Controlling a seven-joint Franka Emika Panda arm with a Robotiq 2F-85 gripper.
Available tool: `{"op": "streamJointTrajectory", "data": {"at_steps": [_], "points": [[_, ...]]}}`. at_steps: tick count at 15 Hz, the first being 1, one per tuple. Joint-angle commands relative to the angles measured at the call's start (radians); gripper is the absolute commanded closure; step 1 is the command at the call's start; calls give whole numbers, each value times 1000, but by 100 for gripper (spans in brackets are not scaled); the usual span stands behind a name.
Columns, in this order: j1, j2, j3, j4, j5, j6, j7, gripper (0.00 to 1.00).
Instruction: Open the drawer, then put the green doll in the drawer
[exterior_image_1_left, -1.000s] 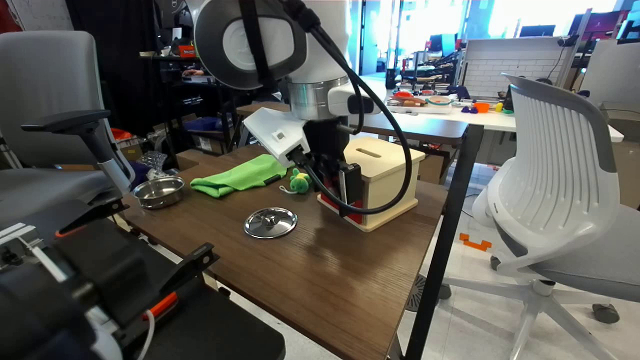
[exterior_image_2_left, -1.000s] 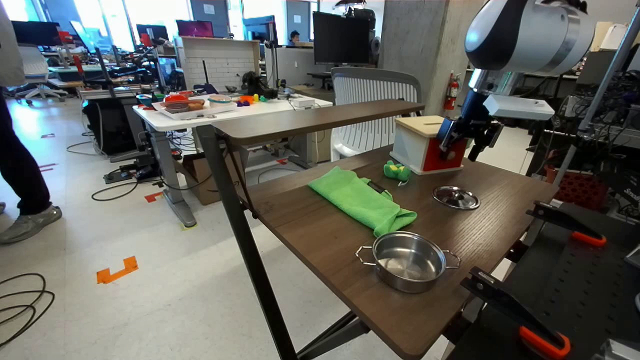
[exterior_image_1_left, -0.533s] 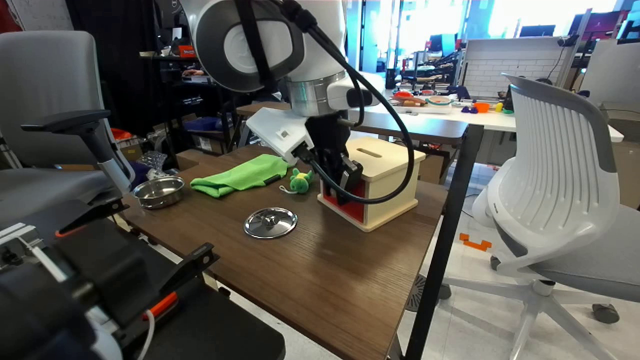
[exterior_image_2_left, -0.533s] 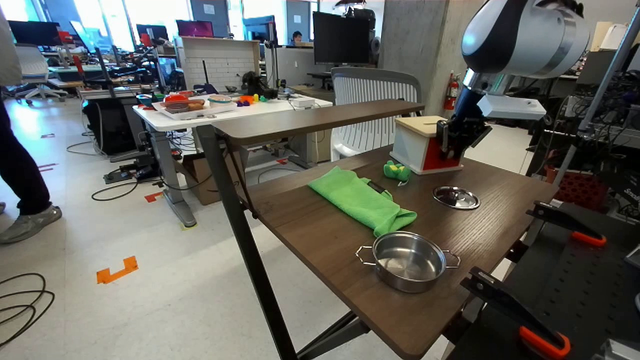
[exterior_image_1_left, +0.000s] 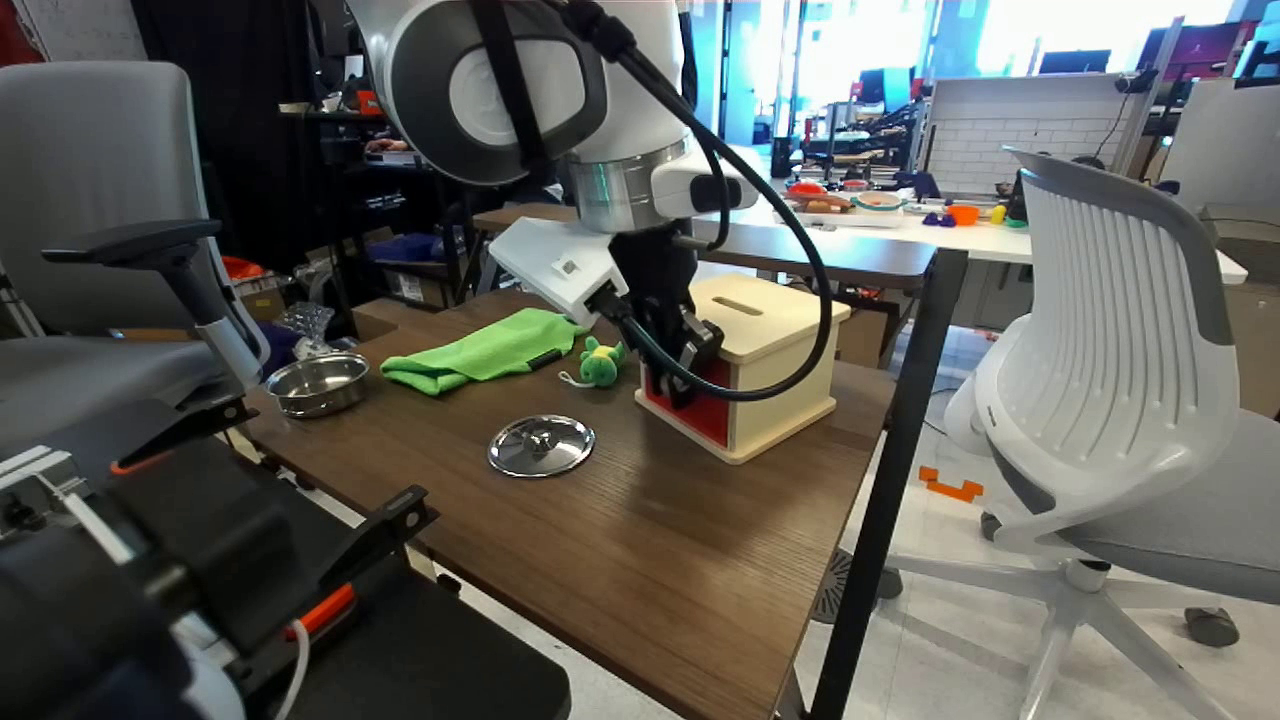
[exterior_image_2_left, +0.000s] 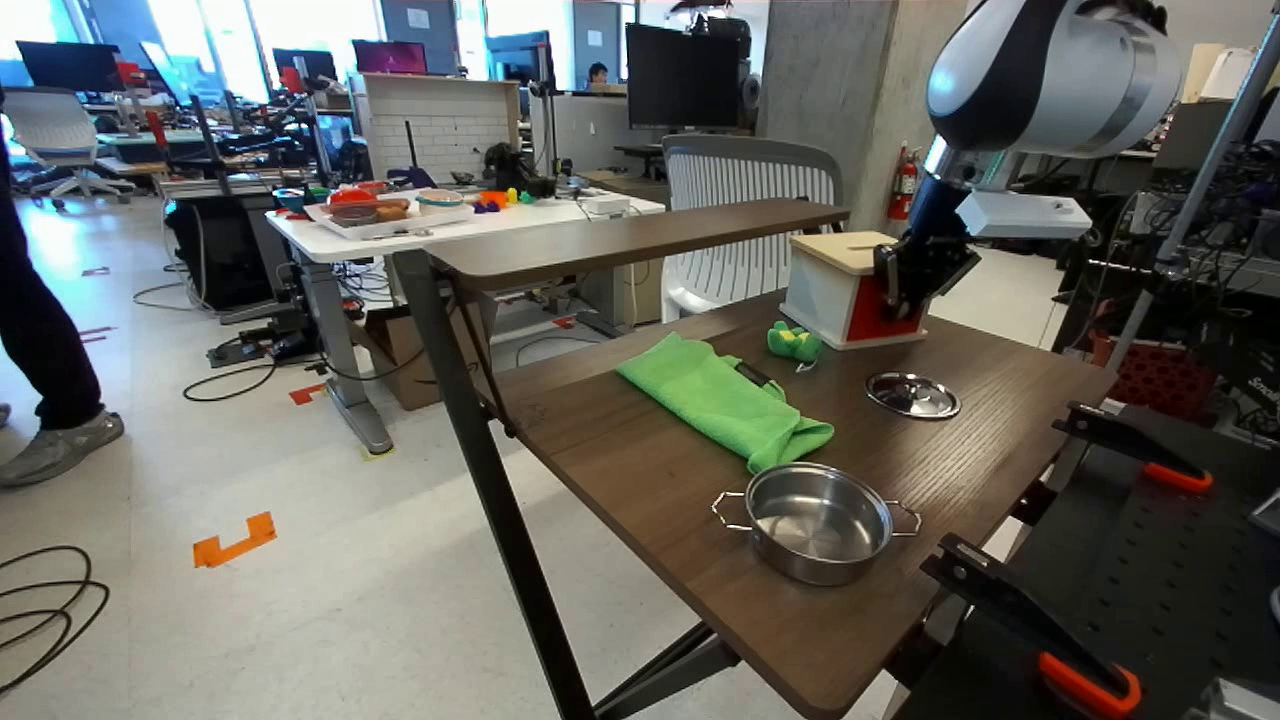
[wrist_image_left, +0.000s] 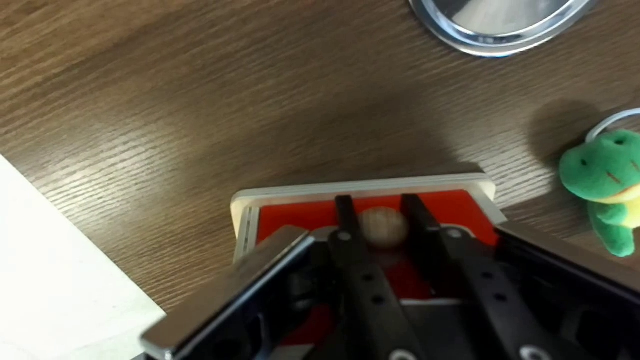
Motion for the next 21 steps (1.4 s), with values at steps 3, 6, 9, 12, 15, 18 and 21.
{"op": "streamJointTrajectory", "data": {"at_steps": [3, 6, 9, 12, 15, 18, 21], "points": [[46, -38, -75, -63, -106, -80, 72, 93], [66, -51, -94, -78, -142, -121, 94, 93], [69, -64, -96, -99, -159, -143, 102, 93], [58, -71, -82, -115, -150, -144, 93, 93], [36, -70, -52, -123, -130, -136, 68, 93], [4, -76, -14, -138, -106, -125, 38, 93], [-62, -90, 54, -146, -56, -143, -9, 93]]}}
